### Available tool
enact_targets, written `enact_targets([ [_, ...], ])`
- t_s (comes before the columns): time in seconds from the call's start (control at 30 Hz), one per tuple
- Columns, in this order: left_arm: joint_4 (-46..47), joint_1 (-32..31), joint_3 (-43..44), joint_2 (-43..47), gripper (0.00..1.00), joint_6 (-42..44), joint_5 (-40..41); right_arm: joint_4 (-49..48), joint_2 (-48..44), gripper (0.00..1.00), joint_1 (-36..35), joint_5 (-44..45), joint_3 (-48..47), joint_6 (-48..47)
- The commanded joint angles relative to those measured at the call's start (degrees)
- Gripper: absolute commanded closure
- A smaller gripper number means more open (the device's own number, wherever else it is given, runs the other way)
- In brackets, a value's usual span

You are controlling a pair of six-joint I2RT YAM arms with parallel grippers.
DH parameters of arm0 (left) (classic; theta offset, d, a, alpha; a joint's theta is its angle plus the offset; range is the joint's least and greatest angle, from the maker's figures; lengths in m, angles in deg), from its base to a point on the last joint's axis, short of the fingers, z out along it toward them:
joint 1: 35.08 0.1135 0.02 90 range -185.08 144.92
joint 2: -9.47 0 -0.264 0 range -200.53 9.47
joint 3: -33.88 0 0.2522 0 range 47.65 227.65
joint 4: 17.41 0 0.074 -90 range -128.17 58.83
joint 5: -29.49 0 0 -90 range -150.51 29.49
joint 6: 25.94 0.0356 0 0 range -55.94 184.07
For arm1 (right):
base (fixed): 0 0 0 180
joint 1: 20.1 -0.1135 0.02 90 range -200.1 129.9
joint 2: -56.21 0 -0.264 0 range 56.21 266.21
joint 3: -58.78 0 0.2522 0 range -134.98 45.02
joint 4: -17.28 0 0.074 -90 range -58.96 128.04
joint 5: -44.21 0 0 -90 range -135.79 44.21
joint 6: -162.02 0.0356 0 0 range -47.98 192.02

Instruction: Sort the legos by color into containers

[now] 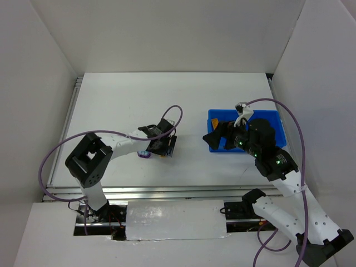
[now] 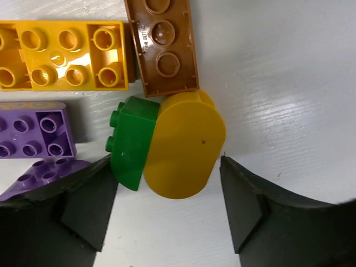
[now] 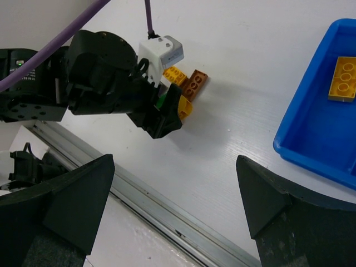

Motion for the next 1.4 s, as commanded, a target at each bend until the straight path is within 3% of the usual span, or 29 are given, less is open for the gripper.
enact_targets([
  [0.0, 0.8, -0.4, -0.1, -1.0, 0.18, 0.4, 0.0, -1.5, 0.1, 0.03, 0.2, -0.7, 0.0, -0.9],
  [0.27, 1.7, -0.6, -0.2, 0.1, 0.36, 0.4, 0.2, -1.9, 0.4, 0.03, 0.1, -0.6, 0.1, -0.7],
  [0.43, 1.6, -0.8, 0.5, -1.3, 0.63, 0.3, -0.1, -2.0, 0.1, 0.03, 0.2, -0.4, 0.5, -0.7],
  [0.53, 1.8, -1.0, 0.6, -1.7, 0.6, 0.2, -0.5, -1.9, 0.1, 0.03, 0.1, -0.4, 0.4, -0.7],
  [0.67, 0.8, -1.3, 1.4, -2.3, 0.29, -0.1, 0.6, -1.8, 0.2, 0.03, 0.2, -0.6, 0.5, -0.7],
  [0.77, 0.3, -1.5, 1.9, -2.3, 0.21, -0.2, 1.7, -2.0, 0.1, 0.03, 0.2, -0.6, 0.6, -0.6],
  [1.23, 0.6, -1.5, 4.2, -3.6, 0.22, 1.2, 4.2, -2.0, 0.5, 0.03, 0.2, -1.3, 0.8, -0.6],
  [1.3, 0.6, -1.5, 4.3, -3.7, 0.26, 1.2, 4.2, -2.2, 0.4, 0.03, 0.2, -1.3, 0.9, -0.6],
  [1.37, 0.7, -1.5, 4.3, -3.7, 0.45, 1.2, 3.7, -2.3, 0.5, 0.03, 0.1, -1.3, 1.1, -0.6],
])
